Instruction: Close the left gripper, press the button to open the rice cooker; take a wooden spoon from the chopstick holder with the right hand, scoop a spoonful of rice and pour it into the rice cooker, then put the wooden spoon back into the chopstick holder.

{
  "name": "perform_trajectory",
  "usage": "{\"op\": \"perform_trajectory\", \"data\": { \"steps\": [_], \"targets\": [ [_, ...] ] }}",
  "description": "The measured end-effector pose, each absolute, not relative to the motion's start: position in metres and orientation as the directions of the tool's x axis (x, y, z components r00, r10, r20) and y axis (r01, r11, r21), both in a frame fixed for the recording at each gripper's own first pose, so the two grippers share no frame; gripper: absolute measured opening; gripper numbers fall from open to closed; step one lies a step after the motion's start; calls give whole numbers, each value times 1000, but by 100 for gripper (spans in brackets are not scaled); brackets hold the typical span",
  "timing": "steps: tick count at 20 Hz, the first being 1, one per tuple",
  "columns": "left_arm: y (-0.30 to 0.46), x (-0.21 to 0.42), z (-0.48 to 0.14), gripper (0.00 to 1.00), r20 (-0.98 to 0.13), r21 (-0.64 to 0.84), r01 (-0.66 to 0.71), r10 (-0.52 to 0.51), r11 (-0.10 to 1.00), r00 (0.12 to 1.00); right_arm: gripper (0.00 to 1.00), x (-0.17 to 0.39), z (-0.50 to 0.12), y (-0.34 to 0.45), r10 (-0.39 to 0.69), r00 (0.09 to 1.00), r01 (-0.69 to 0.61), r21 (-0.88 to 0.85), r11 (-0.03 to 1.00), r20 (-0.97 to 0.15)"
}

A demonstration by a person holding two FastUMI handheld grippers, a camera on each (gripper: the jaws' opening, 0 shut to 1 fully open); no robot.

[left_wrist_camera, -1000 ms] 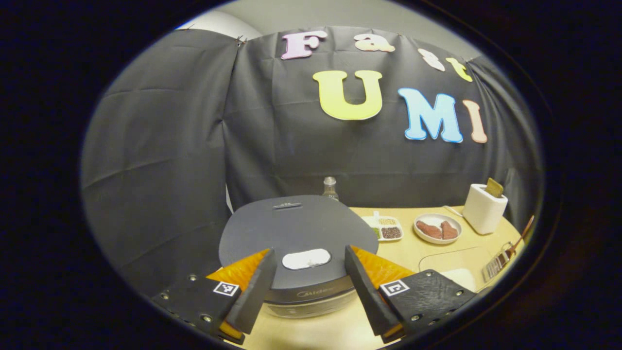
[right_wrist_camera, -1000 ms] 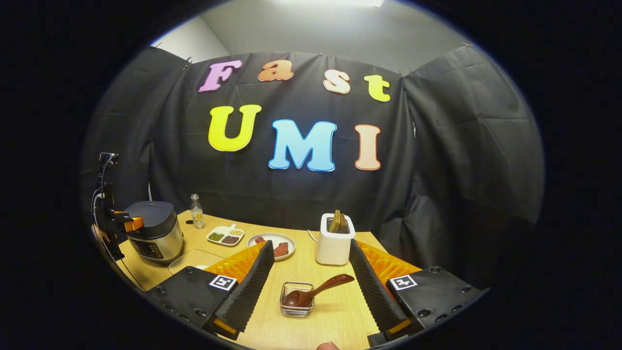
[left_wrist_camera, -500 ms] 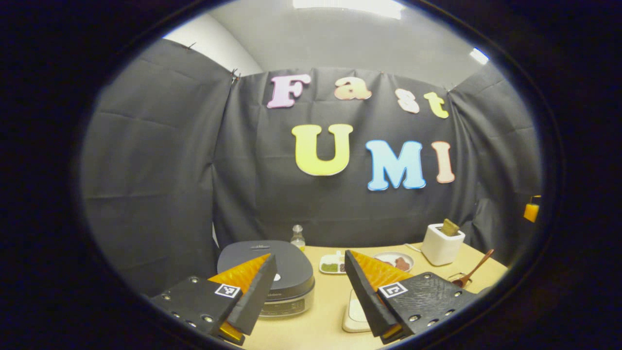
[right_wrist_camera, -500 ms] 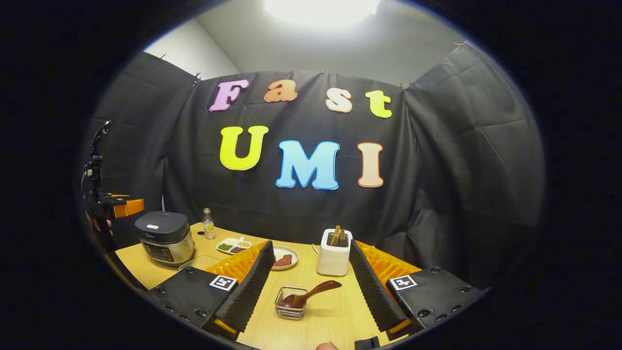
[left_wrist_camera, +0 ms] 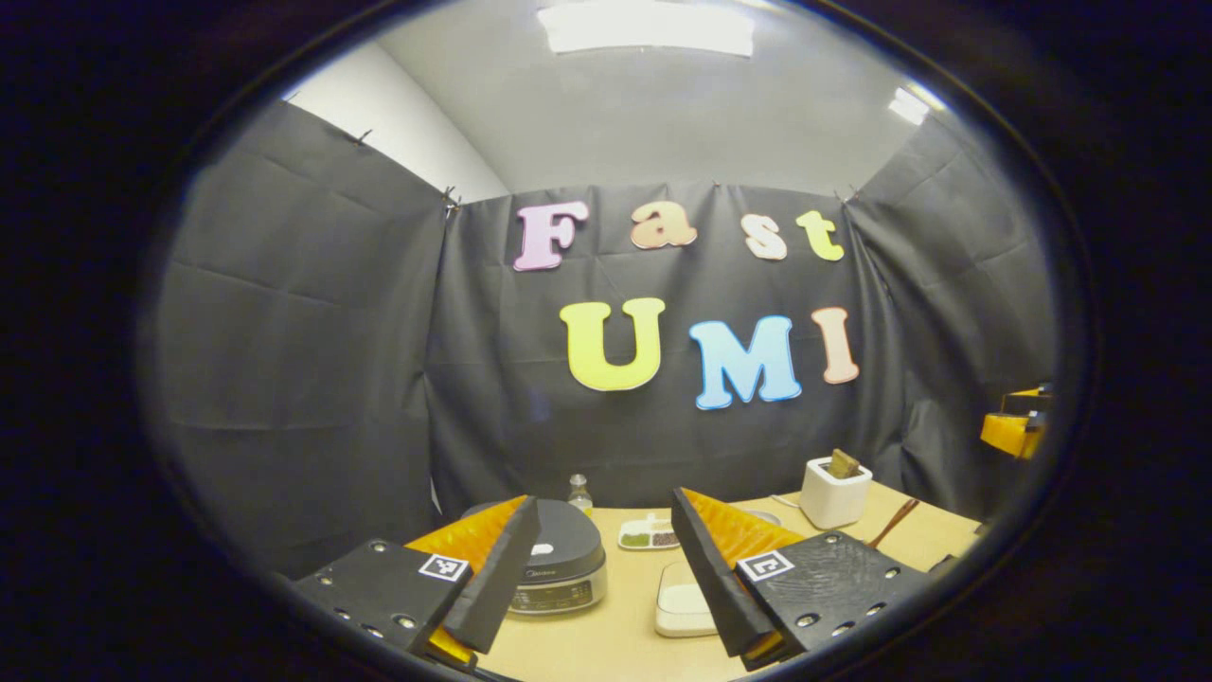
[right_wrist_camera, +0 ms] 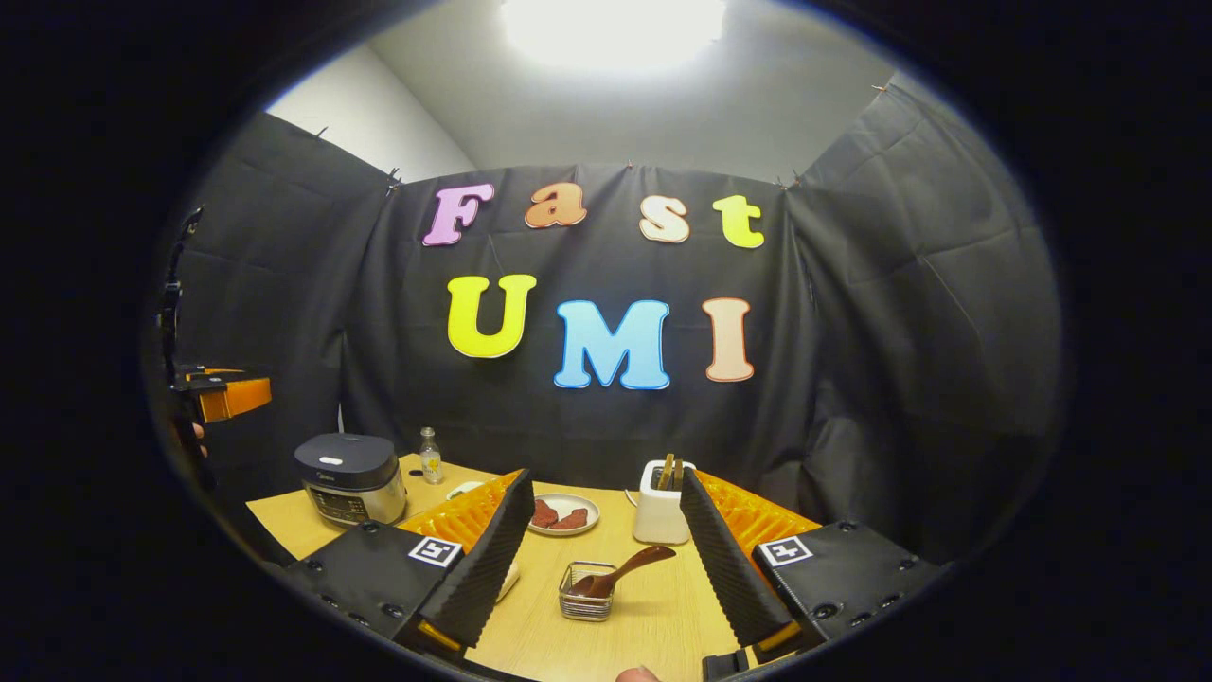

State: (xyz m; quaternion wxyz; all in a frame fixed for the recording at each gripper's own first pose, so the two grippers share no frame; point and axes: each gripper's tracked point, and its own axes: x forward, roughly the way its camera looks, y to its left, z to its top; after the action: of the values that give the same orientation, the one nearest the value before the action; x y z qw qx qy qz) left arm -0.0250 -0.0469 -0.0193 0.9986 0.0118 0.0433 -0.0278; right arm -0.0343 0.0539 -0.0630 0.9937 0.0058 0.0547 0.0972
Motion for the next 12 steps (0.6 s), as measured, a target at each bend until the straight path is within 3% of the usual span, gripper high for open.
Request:
{"op": "perform_trajectory", "data": {
  "steps": [6,12],
  "targets": [
    [-43,-47,-19,85,-79,18,103,-101,995,992,94,-55,-61,52,142,983,-136,59,989,-117],
    [-42,-53,-14,85,-68,-2,129,-129,992,989,98,-64,-59,52,105,988,-95,84,992,-116]
  ]
}}
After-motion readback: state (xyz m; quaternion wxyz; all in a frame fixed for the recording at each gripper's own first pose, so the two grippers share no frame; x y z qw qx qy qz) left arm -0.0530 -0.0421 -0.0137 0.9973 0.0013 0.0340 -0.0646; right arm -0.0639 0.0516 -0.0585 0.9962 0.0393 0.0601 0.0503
